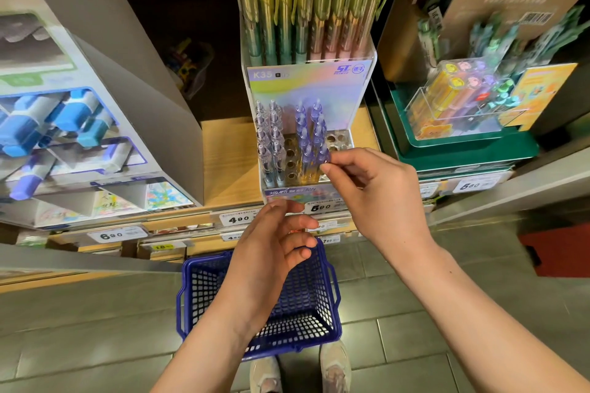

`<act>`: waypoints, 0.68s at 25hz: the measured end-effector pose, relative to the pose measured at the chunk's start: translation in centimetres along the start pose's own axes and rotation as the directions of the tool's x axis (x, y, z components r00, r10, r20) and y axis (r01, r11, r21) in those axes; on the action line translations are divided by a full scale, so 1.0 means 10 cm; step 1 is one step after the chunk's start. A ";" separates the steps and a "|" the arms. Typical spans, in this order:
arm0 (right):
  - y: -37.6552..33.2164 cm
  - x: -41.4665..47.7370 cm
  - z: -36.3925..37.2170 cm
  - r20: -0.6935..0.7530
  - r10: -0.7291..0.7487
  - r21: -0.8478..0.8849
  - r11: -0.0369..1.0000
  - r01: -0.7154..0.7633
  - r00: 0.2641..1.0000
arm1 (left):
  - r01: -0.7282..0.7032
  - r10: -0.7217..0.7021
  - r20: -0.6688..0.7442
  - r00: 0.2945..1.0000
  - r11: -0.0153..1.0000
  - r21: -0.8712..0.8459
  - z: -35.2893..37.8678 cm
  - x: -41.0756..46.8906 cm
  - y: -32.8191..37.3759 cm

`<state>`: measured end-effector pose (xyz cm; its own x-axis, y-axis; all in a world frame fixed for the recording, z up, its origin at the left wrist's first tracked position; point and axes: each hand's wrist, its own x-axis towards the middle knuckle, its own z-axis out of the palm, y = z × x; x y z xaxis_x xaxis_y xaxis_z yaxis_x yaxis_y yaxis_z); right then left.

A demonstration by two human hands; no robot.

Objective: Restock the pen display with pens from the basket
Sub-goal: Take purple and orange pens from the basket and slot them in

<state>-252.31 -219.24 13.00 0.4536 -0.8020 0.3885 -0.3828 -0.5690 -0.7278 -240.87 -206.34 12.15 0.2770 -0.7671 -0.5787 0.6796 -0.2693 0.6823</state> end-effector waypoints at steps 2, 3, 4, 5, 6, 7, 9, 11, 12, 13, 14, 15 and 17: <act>0.01 0.01 0.00 -0.004 0.010 0.000 1.000 -0.010 1.000 | -0.003 0.003 -0.004 1.000 1.000 -0.005 -0.01 0.01 -0.01; 0.01 0.01 0.00 -0.001 0.023 0.002 1.000 -0.023 1.000 | -0.003 0.003 -0.004 1.000 1.000 -0.009 -0.01 0.01 -0.01; 0.00 0.01 0.01 0.003 0.035 0.003 0.999 -0.035 0.999 | -0.004 0.004 -0.002 1.000 1.000 -0.014 -0.01 0.02 -0.01; 0.00 0.01 0.02 0.008 0.043 0.005 0.999 -0.043 0.999 | -0.007 0.007 -0.002 1.000 1.000 -0.015 -0.01 0.02 -0.01; -0.01 0.02 0.02 0.012 0.050 0.006 0.999 -0.050 0.999 | -0.009 0.009 -0.003 1.000 1.000 -0.014 0.00 0.03 -0.01; -0.02 0.02 0.02 0.017 0.056 0.009 0.998 -0.057 0.998 | -0.011 0.011 -0.006 1.000 1.000 -0.013 0.00 0.04 -0.01; -0.03 0.03 0.01 0.029 0.069 0.011 0.998 -0.069 0.997 | -0.015 0.015 -0.007 1.000 1.000 -0.015 0.01 0.04 -0.01; -0.03 0.04 -0.01 0.055 0.092 0.021 0.995 -0.094 0.994 | -0.018 0.018 -0.012 1.000 1.000 -0.016 0.03 0.03 -0.01; -0.03 0.03 -0.01 0.078 0.118 0.035 0.992 -0.121 0.990 | -0.017 0.017 -0.019 1.000 1.000 -0.014 0.03 0.02 -0.01; -0.04 0.03 -0.03 0.103 0.152 0.053 0.986 -0.158 0.983 | -0.017 0.017 -0.027 0.999 1.000 -0.014 0.03 0.01 0.00; -0.04 0.03 -0.04 0.125 0.190 0.071 0.977 -0.200 0.974 | -0.018 0.017 -0.033 0.999 1.000 -0.016 0.04 0.01 0.00; -0.04 0.01 -0.06 0.139 0.230 0.093 0.965 -0.244 0.963 | -0.022 0.021 -0.038 0.999 1.000 -0.022 0.04 0.00 0.00; -0.06 -0.04 -0.11 0.155 0.325 0.193 0.916 -0.352 0.933 | -0.033 0.031 -0.048 0.998 0.998 -0.044 0.04 -0.01 0.00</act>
<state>-253.12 -218.76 13.88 0.4236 -0.9051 0.0378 -0.3551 -0.2043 -0.9122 -241.21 -206.52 12.40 0.3298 -0.7462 -0.5783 0.6995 -0.2182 0.6805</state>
